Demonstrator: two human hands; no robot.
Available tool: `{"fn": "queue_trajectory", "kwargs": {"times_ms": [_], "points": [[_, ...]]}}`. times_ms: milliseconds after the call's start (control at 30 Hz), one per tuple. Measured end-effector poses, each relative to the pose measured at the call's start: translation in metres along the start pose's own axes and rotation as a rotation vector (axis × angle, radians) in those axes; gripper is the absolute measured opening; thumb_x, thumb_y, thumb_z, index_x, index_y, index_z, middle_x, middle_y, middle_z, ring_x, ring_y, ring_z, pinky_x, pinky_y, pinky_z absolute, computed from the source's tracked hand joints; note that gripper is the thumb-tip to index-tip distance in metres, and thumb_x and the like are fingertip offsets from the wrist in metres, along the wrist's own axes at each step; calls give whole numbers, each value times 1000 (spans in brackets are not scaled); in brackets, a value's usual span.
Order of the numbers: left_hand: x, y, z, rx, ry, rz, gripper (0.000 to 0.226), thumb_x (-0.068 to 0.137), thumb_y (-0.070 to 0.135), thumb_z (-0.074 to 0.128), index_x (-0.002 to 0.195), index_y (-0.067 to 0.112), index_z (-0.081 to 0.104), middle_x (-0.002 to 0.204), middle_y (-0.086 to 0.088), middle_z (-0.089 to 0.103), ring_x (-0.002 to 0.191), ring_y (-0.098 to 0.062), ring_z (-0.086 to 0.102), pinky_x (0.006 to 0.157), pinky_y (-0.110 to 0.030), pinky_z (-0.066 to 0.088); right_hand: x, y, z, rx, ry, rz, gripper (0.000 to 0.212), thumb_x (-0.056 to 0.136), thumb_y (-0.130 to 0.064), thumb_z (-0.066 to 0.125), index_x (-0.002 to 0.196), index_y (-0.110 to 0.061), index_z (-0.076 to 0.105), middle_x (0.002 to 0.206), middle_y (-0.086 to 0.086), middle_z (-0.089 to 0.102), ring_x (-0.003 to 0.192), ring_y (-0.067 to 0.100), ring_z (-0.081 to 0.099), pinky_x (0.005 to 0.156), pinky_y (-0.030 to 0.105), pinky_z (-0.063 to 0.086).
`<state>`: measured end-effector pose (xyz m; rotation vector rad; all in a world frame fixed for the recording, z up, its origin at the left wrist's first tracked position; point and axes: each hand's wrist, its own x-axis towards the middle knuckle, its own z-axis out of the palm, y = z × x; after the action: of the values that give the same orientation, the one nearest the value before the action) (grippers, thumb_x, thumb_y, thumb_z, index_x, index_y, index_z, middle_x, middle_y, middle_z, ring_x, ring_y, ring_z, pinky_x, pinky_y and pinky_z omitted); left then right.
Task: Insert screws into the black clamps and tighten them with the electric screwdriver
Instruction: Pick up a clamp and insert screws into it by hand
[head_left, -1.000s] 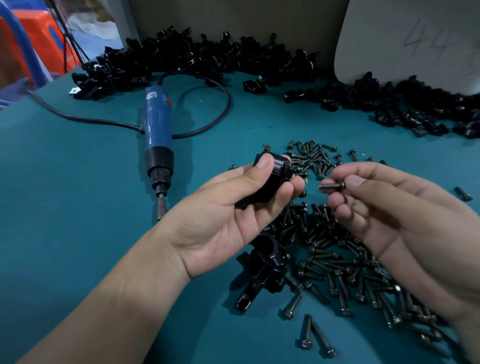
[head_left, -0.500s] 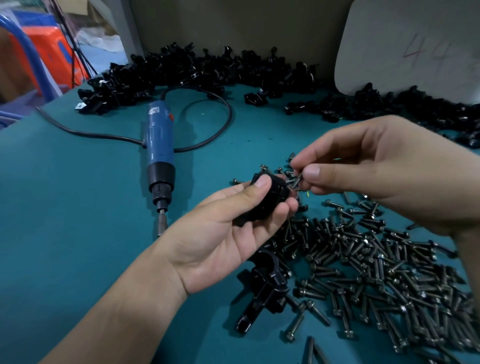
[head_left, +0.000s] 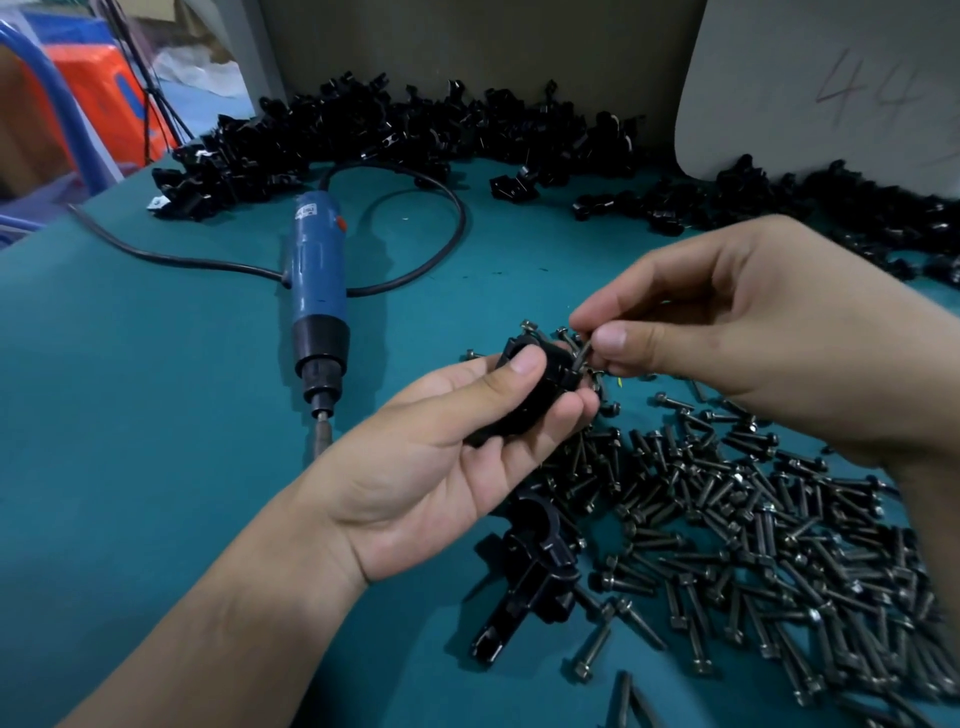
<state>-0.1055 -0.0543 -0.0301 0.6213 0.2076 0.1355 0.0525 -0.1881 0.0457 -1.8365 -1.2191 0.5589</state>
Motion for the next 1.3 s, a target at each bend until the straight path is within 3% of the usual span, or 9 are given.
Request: {"fn": "queue_trajectory", "kwargs": {"times_ms": [267,433,533,633,733,933,1033,1167,1300], "points": [[1,0,-2,8,-20,14,32,87,12,72,114,-5,75,108,-17,72,102,-20,72,85,-20,59,-1,-4,3,-52,-47,-47,14,81,-18,80,87,-31,82,83,-13,79,83,3,75,87,14,54],[0,0,0,9,-15,18,48,87,11,70,129,-10,58,107,-15,72,98,-19,72,84,-19,59,-1,-11,5,-108,-67,-97,26,85,-3,77,86,-29,80,79,-16,78,77,-3,73,72,4,51],[0,0,0,26,-16,24,44,90,10,67,130,-9,57,109,-14,72,98,-18,72,85,-19,59,-1,-13,6,-164,-60,-115,29,86,-2,76,85,-31,80,78,-19,76,75,-6,72,71,3,49],[0,0,0,26,-18,21,47,89,11,67,130,-9,56,109,-13,72,97,-17,71,84,-18,59,-2,-13,5,-185,-61,-129,28,85,-2,77,85,-30,78,78,-18,76,75,-4,72,72,7,52],[0,-1,0,49,-31,23,43,89,13,67,126,-7,60,110,-12,73,98,-17,72,82,-17,58,-2,-14,6,-185,-56,-118,26,84,-2,78,84,-28,76,78,-14,77,74,0,74,79,21,57],[1,-1,2,56,-8,42,55,88,16,68,137,-6,55,113,-12,69,98,-19,71,78,-18,58,-4,-17,8,-294,-23,-105,16,82,-19,79,79,-34,78,74,-18,75,71,1,73,78,38,62],[1,-3,0,121,-5,76,49,87,17,68,132,0,60,112,-10,69,100,-19,69,80,-20,58,-5,-20,9,-316,-5,-122,8,79,-32,76,81,-40,77,74,-22,74,71,0,72,76,37,62],[1,-4,-2,129,-13,101,40,86,18,69,124,4,65,110,-9,69,101,-19,68,90,-28,57,-6,-23,9,-356,23,-134,8,81,-36,77,82,-44,77,74,-24,73,71,-3,70,74,33,61],[0,-3,-3,108,-33,97,30,85,16,70,113,5,73,103,-10,69,97,-19,68,88,-30,58,-7,-27,10,-359,39,-123,9,76,-42,72,82,-45,78,75,-25,73,72,-4,70,73,29,60]]}}
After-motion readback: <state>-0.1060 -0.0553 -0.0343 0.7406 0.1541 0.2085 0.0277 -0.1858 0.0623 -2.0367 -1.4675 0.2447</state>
